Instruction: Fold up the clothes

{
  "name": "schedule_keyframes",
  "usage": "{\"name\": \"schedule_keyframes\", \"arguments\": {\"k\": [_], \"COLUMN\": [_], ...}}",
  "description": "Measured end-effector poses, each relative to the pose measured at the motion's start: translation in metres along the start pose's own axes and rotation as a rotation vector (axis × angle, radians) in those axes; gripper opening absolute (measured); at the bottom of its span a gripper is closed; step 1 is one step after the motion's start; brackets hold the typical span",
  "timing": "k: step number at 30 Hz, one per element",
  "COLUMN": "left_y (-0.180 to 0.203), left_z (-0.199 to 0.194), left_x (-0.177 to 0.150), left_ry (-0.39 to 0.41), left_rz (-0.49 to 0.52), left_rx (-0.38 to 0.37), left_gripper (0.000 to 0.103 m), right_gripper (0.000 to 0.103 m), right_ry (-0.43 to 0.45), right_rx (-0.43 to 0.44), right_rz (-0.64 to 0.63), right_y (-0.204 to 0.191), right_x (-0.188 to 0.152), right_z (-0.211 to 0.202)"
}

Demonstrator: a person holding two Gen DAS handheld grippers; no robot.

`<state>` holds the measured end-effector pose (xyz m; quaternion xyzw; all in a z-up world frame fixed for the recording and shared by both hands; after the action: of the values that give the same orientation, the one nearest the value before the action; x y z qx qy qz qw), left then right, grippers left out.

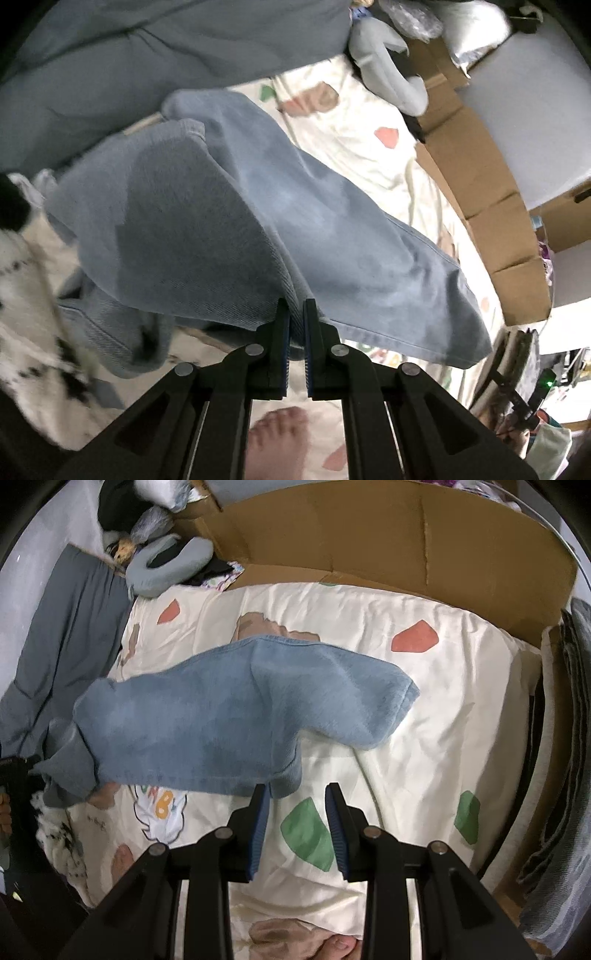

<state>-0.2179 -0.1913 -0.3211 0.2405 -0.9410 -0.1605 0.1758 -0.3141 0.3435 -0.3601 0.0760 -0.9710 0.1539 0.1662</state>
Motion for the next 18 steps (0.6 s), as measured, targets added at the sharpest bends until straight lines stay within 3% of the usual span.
{"name": "schedule_keyframes", "arguments": {"k": [5,8,11,13,14,15,18], "left_y": [0.008,0.007,0.003,0.001,0.000,0.000,-0.007], "left_z": [0.032,0.046,0.048,0.042,0.038,0.034,0.011], "left_x": [-0.015,-0.022,-0.026,-0.027,-0.027,-0.027,-0.023], "left_ry": [-0.028,-0.071,-0.102,-0.105,-0.105,-0.099,-0.052], "left_rz": [0.000,-0.002,-0.007,-0.010,-0.005,-0.002,-0.012], "left_rx": [-0.037,-0.023,-0.015,-0.017,-0.001,0.010,0.022], "left_gripper": [0.005,0.006,0.012,0.027,0.044,0.053,0.054], "right_gripper": [0.029,0.029,0.029,0.029,0.029,0.029,0.029], "right_ry": [-0.030,-0.043,-0.051,-0.056,-0.060,-0.062,-0.066], "right_rx": [0.002,0.003,0.005,0.004,0.002,0.002,0.001], "right_rz": [-0.023,-0.049,-0.066,-0.068,-0.069,-0.070,-0.074], "right_y": [-0.008,-0.015,-0.022,-0.023,-0.023,-0.024,-0.025], "right_x": [-0.004,-0.006,-0.008,-0.009,-0.009,-0.009,-0.009], "right_z": [0.008,0.012,0.015,0.017,0.019,0.020,0.022]}}
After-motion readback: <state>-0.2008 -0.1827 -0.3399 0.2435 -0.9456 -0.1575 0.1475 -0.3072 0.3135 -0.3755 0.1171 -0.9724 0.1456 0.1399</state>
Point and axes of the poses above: each gripper's, at about its wrist camera, not at the fingertips, and z roughly the way its jaws point, y to its right, x to its top, the point moved 1 cm from there along z, roughly the way its jaws point, and after that the axes turned 1 degree about -y, right-handed, at the moved point
